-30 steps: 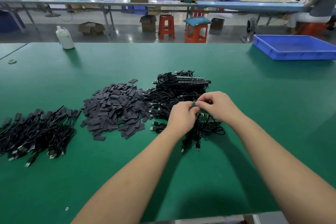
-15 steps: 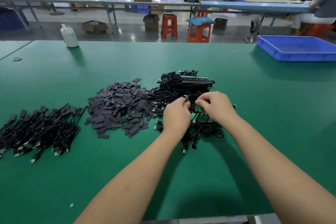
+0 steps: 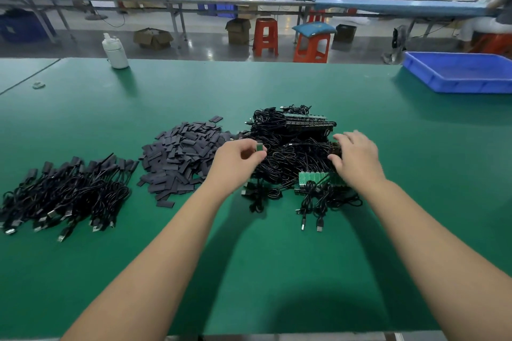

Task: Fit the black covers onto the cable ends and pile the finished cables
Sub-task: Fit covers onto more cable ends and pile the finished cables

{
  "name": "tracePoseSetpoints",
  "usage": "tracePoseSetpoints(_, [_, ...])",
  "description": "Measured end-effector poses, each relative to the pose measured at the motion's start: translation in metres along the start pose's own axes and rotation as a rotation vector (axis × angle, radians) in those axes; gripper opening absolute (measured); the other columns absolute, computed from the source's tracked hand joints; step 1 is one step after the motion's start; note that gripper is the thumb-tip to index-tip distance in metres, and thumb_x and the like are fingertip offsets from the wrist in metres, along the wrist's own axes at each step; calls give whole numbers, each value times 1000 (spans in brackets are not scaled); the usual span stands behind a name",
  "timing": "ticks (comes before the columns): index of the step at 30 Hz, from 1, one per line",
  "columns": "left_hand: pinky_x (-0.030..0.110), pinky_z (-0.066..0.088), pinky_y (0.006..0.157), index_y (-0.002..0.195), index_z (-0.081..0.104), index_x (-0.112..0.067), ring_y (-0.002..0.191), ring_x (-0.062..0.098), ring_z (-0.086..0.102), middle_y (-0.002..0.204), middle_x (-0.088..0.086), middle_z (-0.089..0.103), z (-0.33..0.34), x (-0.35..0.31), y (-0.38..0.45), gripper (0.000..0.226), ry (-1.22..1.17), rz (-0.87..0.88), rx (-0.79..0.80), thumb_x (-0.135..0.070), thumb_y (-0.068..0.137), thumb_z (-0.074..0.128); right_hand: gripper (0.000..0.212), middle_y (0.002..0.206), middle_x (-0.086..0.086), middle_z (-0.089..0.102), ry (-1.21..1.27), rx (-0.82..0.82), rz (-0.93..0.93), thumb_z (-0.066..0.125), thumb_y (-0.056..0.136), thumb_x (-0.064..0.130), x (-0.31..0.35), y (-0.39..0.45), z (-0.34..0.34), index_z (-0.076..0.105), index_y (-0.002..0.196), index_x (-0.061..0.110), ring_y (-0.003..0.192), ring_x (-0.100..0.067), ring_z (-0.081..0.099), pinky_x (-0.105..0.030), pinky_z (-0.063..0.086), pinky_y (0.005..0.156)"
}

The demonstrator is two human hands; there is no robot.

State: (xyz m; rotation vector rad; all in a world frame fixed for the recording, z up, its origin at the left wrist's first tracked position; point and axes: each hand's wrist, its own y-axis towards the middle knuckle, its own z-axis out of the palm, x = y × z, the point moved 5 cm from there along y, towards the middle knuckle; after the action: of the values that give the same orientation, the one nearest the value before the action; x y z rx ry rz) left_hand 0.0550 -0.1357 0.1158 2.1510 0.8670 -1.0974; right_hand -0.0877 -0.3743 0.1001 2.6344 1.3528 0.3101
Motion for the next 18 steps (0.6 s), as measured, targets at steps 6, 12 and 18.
tracePoseSetpoints(6, [25, 44, 53, 93, 65, -13, 55, 13, 56, 62, -3, 58, 26, 6, -13, 8, -457, -49, 205, -6, 90, 68, 49, 99, 1, 77, 951, 286, 58, 33, 105, 49, 83, -35, 23, 72, 108, 20, 102, -19, 70, -37, 50, 95])
tracePoseSetpoints(12, [20, 40, 61, 93, 69, -13, 70, 16, 48, 75, 4, 55, 25, 27, -18, 12, -353, -15, 265, -3, 88, 69, 36, 69, -7, 67, 1559, 666, 238, 50, 105, 35, 118, -64, 61, 70, 101, 5, 76, -23, 72, -36, 61, 72])
tracePoseSetpoints(18, [24, 42, 51, 97, 72, -12, 58, 14, 49, 71, 7, 60, 22, 58, -26, 8, -392, -124, 277, -10, 89, 71, 30, 67, -3, 64, 1372, 619, 175, 56, 102, 30, 125, -64, 71, 68, 90, 6, 60, -14, 66, -24, 54, 51])
